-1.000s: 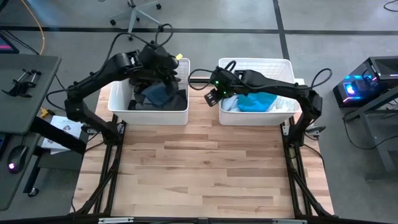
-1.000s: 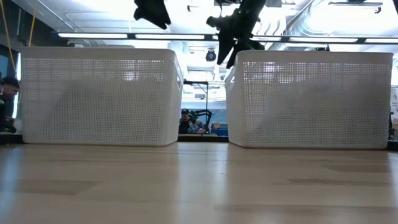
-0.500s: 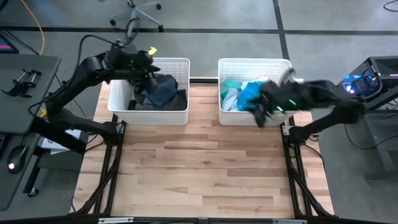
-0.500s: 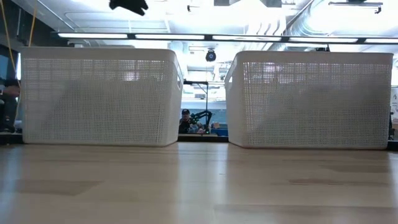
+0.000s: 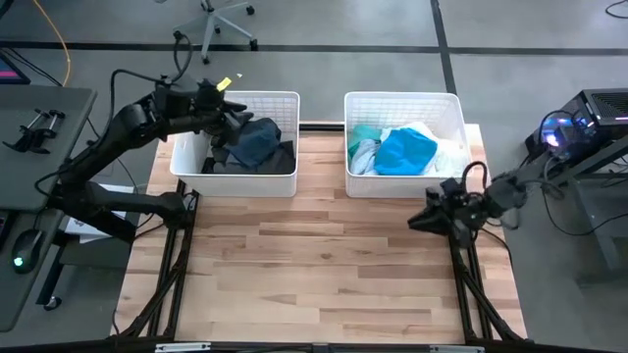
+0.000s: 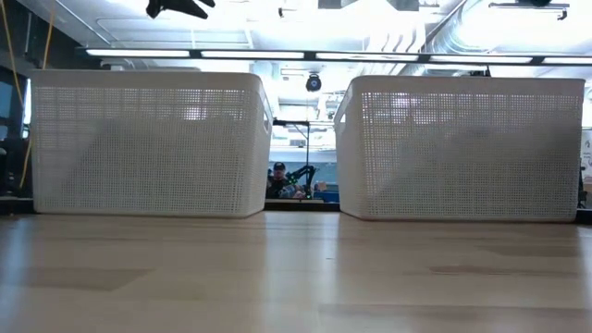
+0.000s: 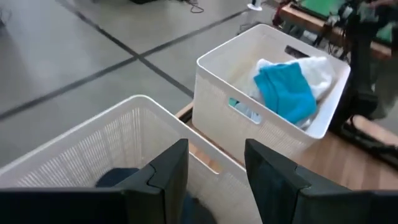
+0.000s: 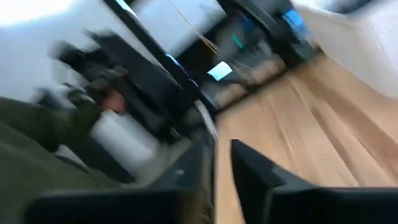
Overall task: Sort clothes
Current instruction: Return to Home Position
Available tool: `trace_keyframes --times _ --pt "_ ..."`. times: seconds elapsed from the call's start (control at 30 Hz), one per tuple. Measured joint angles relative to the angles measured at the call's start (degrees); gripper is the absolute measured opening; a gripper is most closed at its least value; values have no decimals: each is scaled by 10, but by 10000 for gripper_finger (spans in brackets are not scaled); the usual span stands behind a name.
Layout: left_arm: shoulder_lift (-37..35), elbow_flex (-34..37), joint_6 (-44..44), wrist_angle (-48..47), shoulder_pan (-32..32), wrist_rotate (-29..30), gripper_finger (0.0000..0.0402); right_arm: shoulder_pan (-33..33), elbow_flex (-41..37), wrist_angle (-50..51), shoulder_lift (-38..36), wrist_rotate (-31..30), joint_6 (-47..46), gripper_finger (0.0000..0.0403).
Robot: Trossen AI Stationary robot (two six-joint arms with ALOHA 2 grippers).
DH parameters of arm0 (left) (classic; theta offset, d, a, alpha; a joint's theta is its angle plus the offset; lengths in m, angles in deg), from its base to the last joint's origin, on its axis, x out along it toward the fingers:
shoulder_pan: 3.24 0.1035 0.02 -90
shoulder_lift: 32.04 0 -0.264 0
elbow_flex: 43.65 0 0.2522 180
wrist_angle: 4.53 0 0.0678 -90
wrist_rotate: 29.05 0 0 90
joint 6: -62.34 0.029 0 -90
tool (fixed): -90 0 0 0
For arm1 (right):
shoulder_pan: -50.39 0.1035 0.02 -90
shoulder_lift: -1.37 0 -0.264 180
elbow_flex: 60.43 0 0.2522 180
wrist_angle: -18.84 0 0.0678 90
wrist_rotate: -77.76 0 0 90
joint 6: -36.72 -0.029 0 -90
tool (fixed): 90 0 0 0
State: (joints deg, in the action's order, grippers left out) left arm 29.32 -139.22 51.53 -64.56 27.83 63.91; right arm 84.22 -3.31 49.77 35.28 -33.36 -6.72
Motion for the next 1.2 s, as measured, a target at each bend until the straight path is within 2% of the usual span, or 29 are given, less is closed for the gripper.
trace_keyframes --times 0.1,0.17,0.23,0.33,0.5,0.63,0.77,0.93,1.07,1.2 --pt "2 7 -34 1 0 0 147 -3 -97 -167 -48 11 85 14" --pt "3 9 -62 4 -4 -17 147 -13 -154 -249 -71 22 134 11" --pt "2 9 -92 7 -10 -39 147 -25 -198 -289 -99 40 152 14" --pt "-3 9 -142 17 -25 -65 147 -40 -244 -286 -156 72 171 3" --pt "-14 9 -195 59 -70 -100 147 -62 -303 -272 -261 89 229 2" --pt "-27 9 -216 77 -117 -100 147 -73 -343 -234 -337 106 232 1" --pt "-53 9 -219 72 -147 -63 147 -85 -377 -253 -336 101 248 0" --pt "-107 9 -198 65 -164 -24 147 -104 -428 -297 -336 107 224 0" --pt "-156 10 -171 57 -165 -2 147 -121 -428 -273 -337 72 215 0" --pt "-216 38 -152 61 -165 9 147 -133 -427 -199 -331 54 286 0"
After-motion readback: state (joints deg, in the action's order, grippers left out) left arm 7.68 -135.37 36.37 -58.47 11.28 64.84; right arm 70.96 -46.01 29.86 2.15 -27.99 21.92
